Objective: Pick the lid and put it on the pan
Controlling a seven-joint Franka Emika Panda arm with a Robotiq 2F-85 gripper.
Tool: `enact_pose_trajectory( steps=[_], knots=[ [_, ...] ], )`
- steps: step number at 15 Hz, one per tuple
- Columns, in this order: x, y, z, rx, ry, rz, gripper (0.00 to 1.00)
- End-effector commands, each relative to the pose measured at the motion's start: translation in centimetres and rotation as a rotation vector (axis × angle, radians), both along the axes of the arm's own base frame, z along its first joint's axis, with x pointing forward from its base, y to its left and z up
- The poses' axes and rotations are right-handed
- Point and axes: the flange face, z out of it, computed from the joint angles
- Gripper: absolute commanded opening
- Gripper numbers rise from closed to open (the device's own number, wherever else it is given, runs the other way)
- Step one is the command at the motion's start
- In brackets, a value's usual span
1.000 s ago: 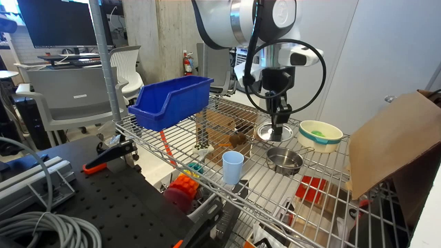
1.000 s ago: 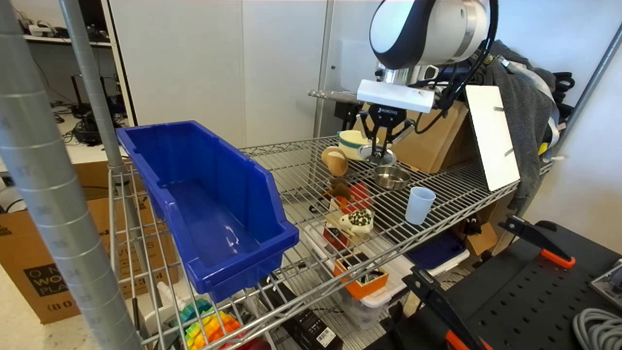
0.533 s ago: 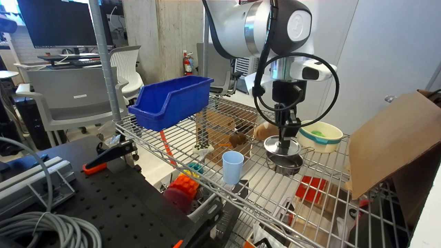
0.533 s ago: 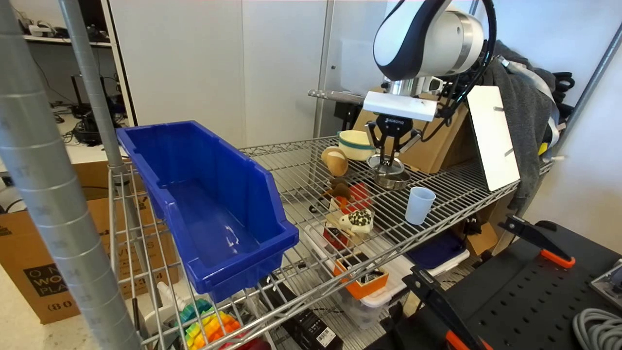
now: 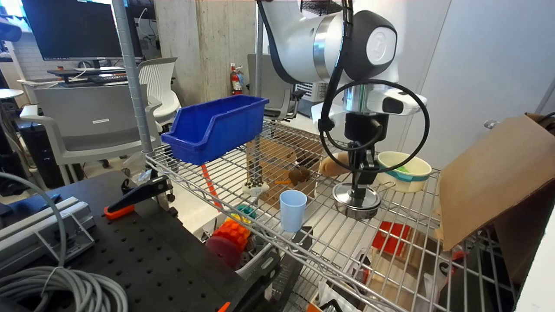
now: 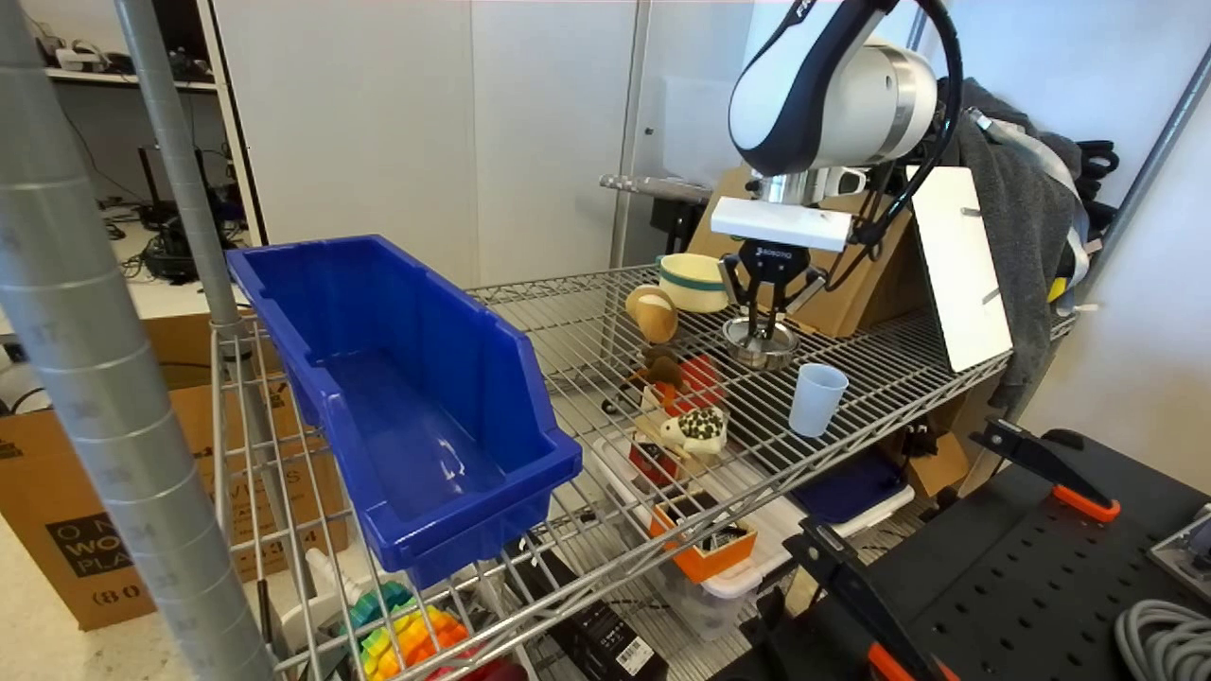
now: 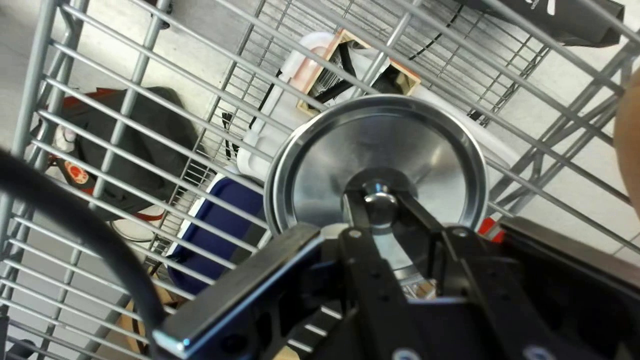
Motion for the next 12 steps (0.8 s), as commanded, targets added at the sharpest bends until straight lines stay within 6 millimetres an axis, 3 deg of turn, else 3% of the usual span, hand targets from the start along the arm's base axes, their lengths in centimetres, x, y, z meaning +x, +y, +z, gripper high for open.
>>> enact_pose_trajectory(
  steps=[1,2,3,8,11,12],
  knots=[
    [0.7,-0.4,-0.4,0.005,0.008,-0.03,0.05],
    [0.8,-0.4,-0.5,0.004,0.007,-0.032,0.05],
    [0.8,-0.3,-0.5,0.005,0.008,-0.031,0.43],
    [0.3,0.4,0.6,0.035,0.049,-0.011,0.76],
    [-0.5,2.5,3.4,0.094,0.071,0.076,0.97],
    [-0.5,3.3,4.5,0.106,0.064,0.112,1.0]
  ],
)
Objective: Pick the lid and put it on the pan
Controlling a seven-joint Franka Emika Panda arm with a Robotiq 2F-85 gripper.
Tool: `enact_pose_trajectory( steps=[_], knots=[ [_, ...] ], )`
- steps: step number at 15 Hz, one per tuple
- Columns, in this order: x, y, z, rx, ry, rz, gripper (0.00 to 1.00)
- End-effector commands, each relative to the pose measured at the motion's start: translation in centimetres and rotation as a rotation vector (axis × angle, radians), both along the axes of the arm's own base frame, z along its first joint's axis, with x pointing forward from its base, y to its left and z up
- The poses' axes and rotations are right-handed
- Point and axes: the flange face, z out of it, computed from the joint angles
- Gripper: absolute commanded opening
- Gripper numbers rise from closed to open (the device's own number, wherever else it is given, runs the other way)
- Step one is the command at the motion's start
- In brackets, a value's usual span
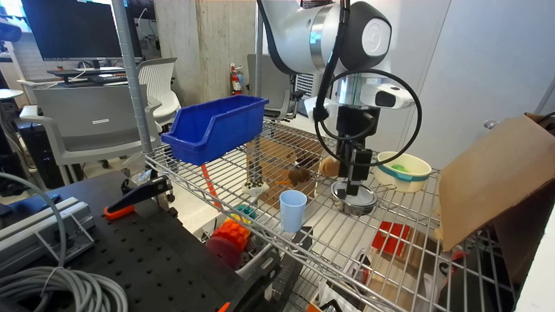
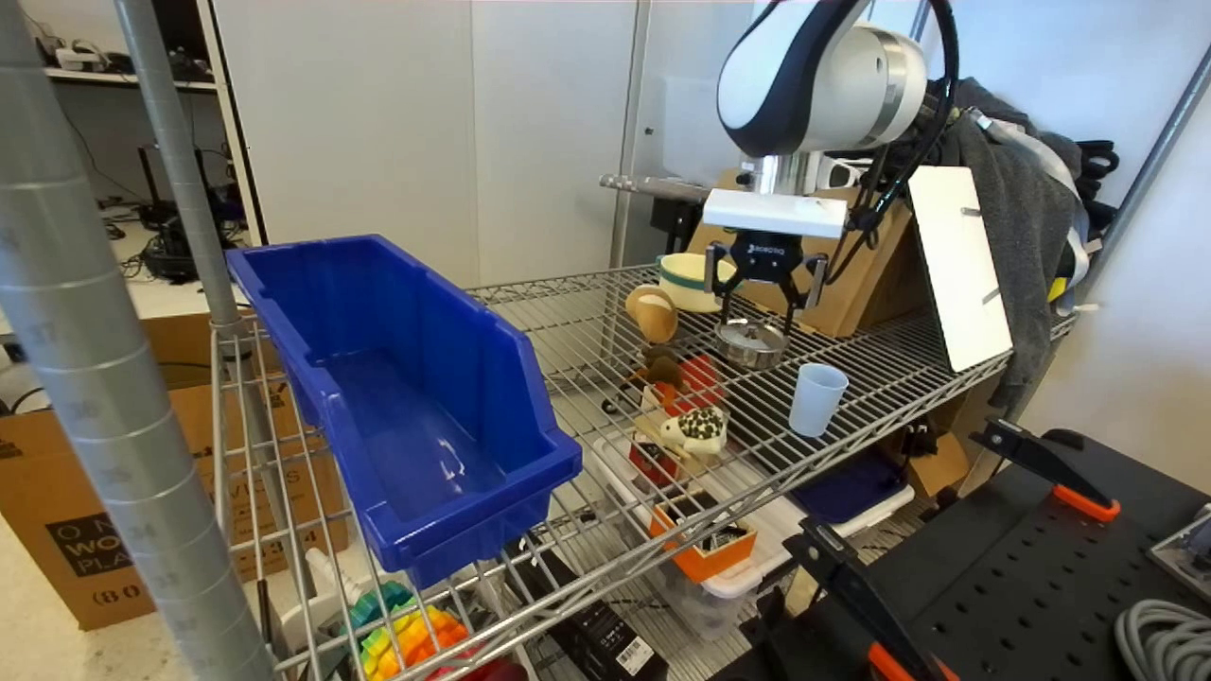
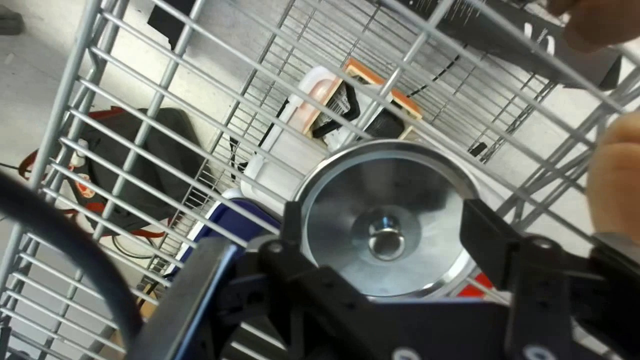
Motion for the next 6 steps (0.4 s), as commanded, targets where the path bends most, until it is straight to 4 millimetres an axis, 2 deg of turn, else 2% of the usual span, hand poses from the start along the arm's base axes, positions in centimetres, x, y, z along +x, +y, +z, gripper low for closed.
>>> enact_pose_trajectory(
  steps=[1,4,5,6],
  knots=[
    [-0.8,2.8,5.3,0.089,-0.018,0.114,1.0],
    [-1.8,6.1,8.4,0.174,0.021,0.243,1.0],
    [-0.2,5.0,6.1,0.103,-0.006,0.182,1.0],
    [-0.6,6.0,7.2,0.126,0.005,0.21,1.0]
  ],
)
